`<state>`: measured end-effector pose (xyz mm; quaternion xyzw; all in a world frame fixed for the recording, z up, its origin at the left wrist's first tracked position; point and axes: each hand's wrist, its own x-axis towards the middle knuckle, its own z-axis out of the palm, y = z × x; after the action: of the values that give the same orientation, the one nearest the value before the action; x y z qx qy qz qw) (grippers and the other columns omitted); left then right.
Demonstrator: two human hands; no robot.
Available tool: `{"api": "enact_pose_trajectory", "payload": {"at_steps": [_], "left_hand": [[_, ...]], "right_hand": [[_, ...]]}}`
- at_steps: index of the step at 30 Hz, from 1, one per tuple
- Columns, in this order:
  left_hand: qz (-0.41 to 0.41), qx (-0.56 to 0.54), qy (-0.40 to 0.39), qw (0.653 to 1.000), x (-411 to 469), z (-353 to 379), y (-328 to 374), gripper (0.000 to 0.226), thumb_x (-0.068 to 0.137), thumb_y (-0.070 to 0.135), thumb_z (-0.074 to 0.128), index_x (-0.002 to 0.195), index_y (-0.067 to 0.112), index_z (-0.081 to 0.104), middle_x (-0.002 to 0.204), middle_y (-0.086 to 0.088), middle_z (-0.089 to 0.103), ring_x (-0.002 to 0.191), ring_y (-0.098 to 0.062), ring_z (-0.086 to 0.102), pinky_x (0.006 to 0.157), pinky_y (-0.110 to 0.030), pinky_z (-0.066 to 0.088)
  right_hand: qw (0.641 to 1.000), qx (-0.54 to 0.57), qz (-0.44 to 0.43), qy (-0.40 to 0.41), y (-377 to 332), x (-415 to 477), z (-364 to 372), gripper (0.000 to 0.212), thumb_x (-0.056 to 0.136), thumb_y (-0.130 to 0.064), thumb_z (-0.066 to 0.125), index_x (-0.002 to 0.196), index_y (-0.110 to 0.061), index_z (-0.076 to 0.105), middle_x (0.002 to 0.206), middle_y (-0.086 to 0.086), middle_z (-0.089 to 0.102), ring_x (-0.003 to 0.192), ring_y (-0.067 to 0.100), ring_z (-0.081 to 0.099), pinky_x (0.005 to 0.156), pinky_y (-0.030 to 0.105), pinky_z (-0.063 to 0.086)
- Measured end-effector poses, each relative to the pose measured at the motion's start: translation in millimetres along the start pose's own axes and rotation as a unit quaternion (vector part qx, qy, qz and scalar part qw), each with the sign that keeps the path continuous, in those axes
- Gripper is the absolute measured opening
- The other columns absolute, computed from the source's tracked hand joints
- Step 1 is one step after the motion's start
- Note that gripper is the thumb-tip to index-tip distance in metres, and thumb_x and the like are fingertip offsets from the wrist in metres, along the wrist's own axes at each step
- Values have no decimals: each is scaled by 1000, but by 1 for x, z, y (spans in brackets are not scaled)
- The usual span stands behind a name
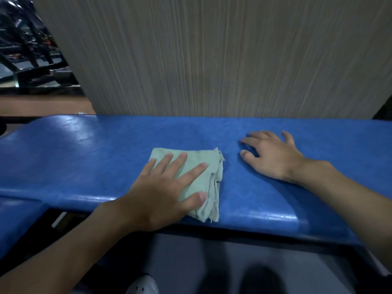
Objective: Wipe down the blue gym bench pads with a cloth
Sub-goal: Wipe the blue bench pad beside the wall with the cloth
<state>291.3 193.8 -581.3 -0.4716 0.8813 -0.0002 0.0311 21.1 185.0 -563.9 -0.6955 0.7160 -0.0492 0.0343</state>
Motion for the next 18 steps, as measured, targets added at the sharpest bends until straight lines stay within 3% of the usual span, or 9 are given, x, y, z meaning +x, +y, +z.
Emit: {"api": "enact_pose_trajectory", "payload": {"at_steps": [6,11,18], "left_hand": [[-17,-11,-6,1000,36,-3,-13,77,63,86,-6,137,70,-18,167,6,-5,153,-21,-6,122,-47,-3],[-46,-6,-25,999,130,-7,-45,63,90,77,16,147,62,-5,167,4,-5,153,-24,-5,122,-50,-3],[-76,-24,-33,996,211,-15,-72,67,84,82,10,148,61,0,168,1,3,153,-29,2,120,-56,0]], "right_hand": [[999,7,-19,-44,-13,7,15,59,99,-58,17,155,-41,14,166,-11,3,152,13,-2,120,52,-3],[999,-2,-22,-35,-12,8,18,63,94,-61,11,154,-43,10,165,-13,0,151,13,-6,120,52,-3],[999,2,-23,-28,-12,9,18,64,92,-61,9,153,-44,11,165,-14,0,151,10,-7,121,50,-2]]}}
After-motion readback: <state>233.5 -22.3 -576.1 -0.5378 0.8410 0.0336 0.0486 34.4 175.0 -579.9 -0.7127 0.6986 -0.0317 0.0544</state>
